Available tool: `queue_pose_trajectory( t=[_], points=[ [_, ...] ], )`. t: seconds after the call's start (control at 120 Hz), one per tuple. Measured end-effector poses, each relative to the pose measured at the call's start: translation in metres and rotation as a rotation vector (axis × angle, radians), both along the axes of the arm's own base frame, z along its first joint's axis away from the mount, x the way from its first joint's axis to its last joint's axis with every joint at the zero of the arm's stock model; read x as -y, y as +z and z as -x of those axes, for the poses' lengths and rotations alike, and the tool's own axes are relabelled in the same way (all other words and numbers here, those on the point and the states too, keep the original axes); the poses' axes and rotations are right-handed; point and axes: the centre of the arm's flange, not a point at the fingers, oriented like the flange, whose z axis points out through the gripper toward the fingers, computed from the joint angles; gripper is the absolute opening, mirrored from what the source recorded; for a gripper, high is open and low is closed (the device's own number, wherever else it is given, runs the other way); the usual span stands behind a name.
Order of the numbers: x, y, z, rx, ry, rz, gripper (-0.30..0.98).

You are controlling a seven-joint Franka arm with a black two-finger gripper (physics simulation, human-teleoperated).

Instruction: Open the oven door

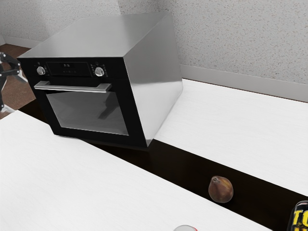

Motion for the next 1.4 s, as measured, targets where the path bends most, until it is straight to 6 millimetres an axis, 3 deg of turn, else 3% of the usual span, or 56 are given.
queue_pose_trajectory(
  t=[0.242,0.483,0.842,1.033,1.092,1.192,1.4],
  points=[
    [-0.009,0.001,-0.002,0.003,-0.04,-0.026,0.69],
    [-0.047,0.003,-0.034,0.036,-0.103,0.015,0.69],
    [-0.063,-0.012,-0.078,0.035,-0.235,0.005,0.69],
    [-0.096,-0.025,-0.071,-0.007,-0.19,-0.04,0.69],
    [-0.085,-0.023,-0.074,-0.017,-0.208,-0.05,0.69],
    [-0.048,-0.02,-0.083,-0.05,-0.249,-0.093,0.69],
    [-0.042,-0.032,-0.087,-0.086,-0.139,-0.079,0.69]
  ],
)
